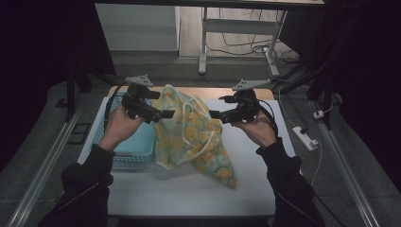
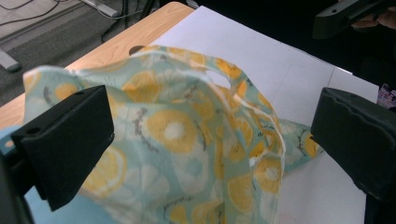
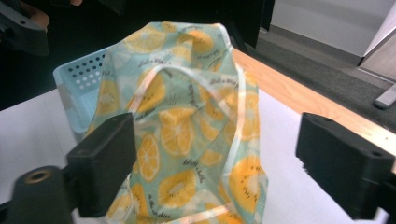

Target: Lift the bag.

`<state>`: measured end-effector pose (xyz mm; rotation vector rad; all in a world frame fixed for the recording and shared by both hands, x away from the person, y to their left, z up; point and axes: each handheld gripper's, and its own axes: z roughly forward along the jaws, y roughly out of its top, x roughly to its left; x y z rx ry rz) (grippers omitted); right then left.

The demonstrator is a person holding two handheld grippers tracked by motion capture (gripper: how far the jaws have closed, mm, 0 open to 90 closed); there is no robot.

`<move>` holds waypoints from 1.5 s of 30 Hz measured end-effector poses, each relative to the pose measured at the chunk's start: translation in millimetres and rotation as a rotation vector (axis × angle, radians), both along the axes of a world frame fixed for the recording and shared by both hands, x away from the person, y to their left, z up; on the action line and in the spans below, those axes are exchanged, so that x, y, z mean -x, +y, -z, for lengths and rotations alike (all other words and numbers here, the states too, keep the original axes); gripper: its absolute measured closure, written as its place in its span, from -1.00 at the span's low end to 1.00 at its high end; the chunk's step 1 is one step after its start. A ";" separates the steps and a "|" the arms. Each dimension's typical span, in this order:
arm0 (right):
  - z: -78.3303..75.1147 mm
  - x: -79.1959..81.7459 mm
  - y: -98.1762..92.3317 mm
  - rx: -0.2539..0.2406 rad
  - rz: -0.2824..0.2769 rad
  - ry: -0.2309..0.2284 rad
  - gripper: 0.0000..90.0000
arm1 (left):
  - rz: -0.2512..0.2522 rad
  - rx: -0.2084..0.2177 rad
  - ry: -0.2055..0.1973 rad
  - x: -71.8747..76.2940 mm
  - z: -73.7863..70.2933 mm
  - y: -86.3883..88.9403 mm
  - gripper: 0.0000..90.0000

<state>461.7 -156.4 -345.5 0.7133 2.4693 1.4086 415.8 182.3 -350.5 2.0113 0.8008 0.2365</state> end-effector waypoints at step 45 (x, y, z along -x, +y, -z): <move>79.3 40.4 -22.9 0.053 0.028 -0.017 -1.00 | -0.161 0.052 0.043 75.2 102.8 46.7 -1.00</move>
